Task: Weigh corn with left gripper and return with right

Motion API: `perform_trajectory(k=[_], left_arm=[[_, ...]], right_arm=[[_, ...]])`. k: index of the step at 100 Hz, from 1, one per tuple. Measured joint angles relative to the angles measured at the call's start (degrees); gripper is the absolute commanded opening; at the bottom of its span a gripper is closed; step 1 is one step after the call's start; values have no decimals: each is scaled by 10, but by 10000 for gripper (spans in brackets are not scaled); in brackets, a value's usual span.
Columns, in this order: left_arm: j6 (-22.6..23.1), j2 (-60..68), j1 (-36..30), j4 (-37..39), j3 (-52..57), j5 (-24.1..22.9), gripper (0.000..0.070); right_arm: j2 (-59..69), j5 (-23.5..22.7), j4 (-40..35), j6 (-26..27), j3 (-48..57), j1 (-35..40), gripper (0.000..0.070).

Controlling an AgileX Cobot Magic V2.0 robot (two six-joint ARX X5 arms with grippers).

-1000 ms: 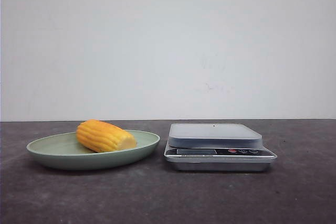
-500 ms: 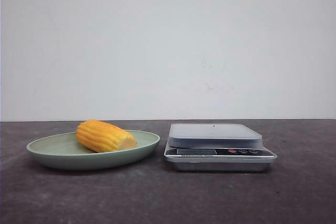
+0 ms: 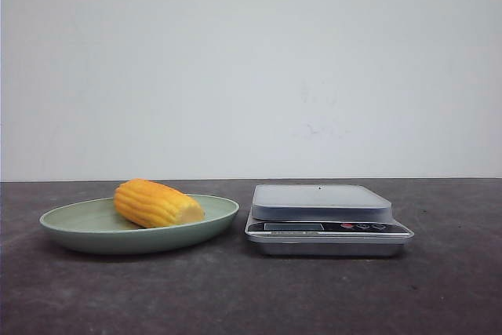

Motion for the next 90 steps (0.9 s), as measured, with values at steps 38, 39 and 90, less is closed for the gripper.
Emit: perform_trajectory(k=[38, 39, 90], left_arm=[[-31, 0, 0, 5, 0, 0, 12], [-31, 0, 0, 7, 0, 0, 12], [-93, 210, -5, 7, 271, 34, 45]], right_arm=[[0, 0, 10, 33, 0, 0, 6], [0, 0, 11, 36, 0, 0, 5], [174, -52, -23, 148, 239, 0, 5]])
